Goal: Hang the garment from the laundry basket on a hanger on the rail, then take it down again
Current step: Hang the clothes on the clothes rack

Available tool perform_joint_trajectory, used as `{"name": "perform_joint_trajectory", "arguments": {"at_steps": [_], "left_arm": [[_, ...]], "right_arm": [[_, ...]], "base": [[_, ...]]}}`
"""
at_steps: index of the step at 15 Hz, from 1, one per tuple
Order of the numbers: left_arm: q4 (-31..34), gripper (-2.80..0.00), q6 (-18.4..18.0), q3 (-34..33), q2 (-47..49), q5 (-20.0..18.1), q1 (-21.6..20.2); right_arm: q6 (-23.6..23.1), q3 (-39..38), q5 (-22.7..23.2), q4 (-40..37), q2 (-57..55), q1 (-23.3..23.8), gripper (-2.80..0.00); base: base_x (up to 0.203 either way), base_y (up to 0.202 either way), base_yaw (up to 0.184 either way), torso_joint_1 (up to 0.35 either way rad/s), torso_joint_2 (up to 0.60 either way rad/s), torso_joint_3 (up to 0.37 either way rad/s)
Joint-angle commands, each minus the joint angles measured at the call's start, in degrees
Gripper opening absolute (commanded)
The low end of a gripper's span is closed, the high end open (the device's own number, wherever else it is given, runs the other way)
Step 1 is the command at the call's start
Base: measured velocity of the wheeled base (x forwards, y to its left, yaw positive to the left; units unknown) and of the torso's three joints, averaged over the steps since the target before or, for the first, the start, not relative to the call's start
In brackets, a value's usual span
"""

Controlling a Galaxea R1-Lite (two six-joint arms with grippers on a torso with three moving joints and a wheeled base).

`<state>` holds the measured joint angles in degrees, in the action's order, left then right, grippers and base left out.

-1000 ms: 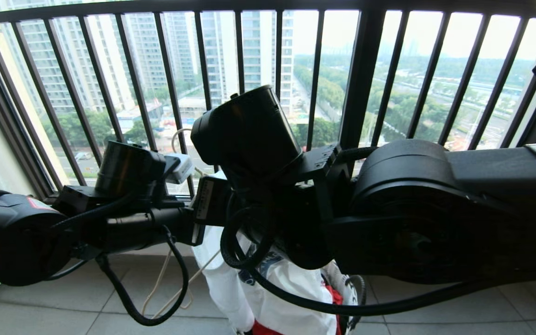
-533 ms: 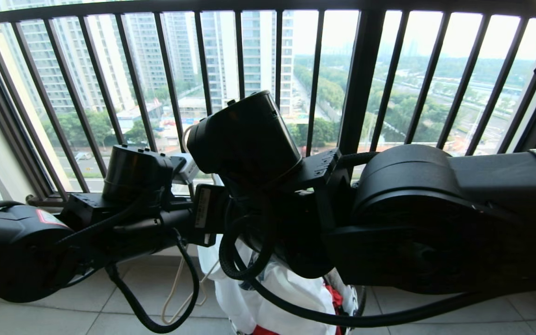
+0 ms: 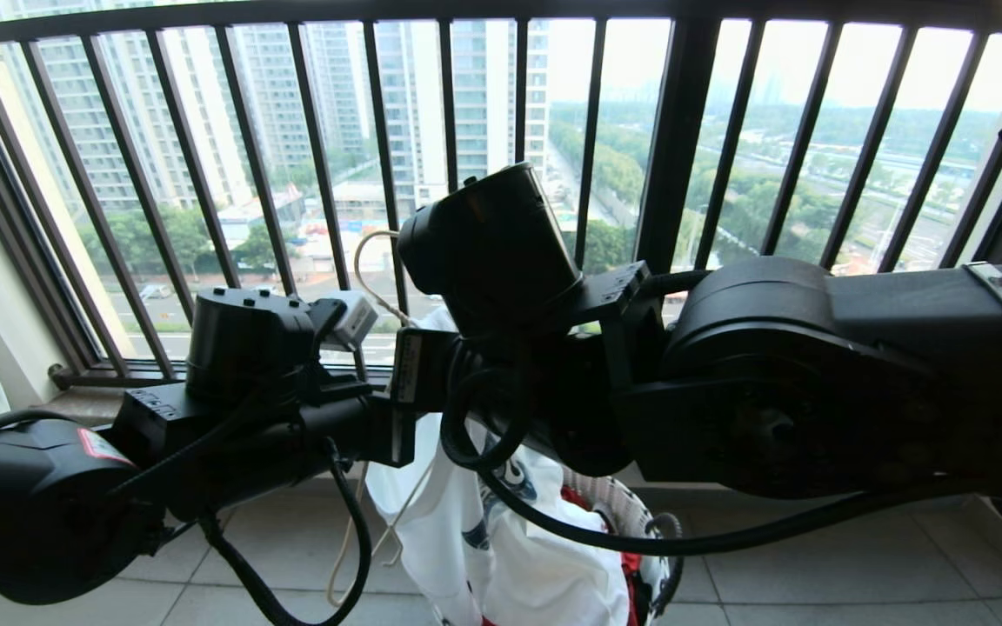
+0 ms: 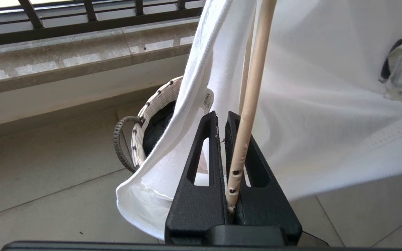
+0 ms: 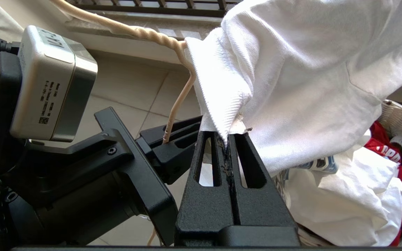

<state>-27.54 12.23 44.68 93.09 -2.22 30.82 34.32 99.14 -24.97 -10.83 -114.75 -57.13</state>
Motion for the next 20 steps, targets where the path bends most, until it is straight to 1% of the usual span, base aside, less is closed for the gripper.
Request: {"name": "perform_joint_trajectory", "arguments": {"at_steps": [1,2,3,5,10,12,15,16,18,20], "left_arm": [[-5.3,-2.8,0.0,-2.8,1.3,0.0,0.5],[-8.2,-2.8,0.0,-3.8,2.2,-0.1,0.7],[-9.2,-2.8,-0.1,-4.3,2.6,0.0,0.8],[-17.5,-2.8,-0.3,-6.3,5.2,0.1,1.2],[-30.5,-2.8,-0.6,-8.9,10.0,0.6,2.2],[-31.8,-2.8,-1.1,-8.8,11.0,2.7,2.4],[-31.8,-2.8,-1.5,-8.8,10.9,3.0,2.4],[-31.8,-2.8,-1.5,-8.8,10.9,3.0,2.4],[-31.9,-2.8,-1.3,-8.7,11.0,3.1,2.4],[-36.5,-2.8,-1.2,-8.8,11.8,3.8,2.4]], "right_arm": [[-0.6,0.3,-0.2,0.0,-0.1,1.5,-2.8],[-0.9,0.4,-0.1,0.0,-0.1,1.9,-2.8],[-0.9,0.3,-0.1,0.0,-0.3,2.1,-2.8],[-0.9,0.3,-0.1,0.0,-0.4,2.0,-2.8],[-1.0,0.3,0.4,0.0,-1.3,1.8,-2.8],[-0.9,0.3,0.5,0.0,-1.2,1.8,-2.8],[-1.4,0.3,0.5,0.0,-1.4,1.8,-2.8],[-1.4,0.3,0.5,0.0,-1.3,1.8,0.0],[-1.4,0.3,0.5,0.0,-1.3,1.8,0.0],[-1.4,0.3,0.5,0.0,-1.3,1.8,0.0]], "base": [[0.0,0.0,0.0,0.0,0.0,0.0],[0.0,0.0,0.0,0.0,0.0,0.0],[0.0,0.0,0.0,0.0,0.0,0.0],[0.0,0.0,0.0,0.0,0.0,0.0],[0.0,0.0,0.0,0.0,0.0,0.0],[0.0,0.0,0.0,0.0,0.0,0.0],[0.0,0.0,0.0,0.0,0.0,0.0],[0.0,0.0,0.0,0.0,0.0,0.0],[0.0,0.0,0.0,0.0,0.0,0.0],[0.0,0.0,0.0,0.0,0.0,0.0]]}}
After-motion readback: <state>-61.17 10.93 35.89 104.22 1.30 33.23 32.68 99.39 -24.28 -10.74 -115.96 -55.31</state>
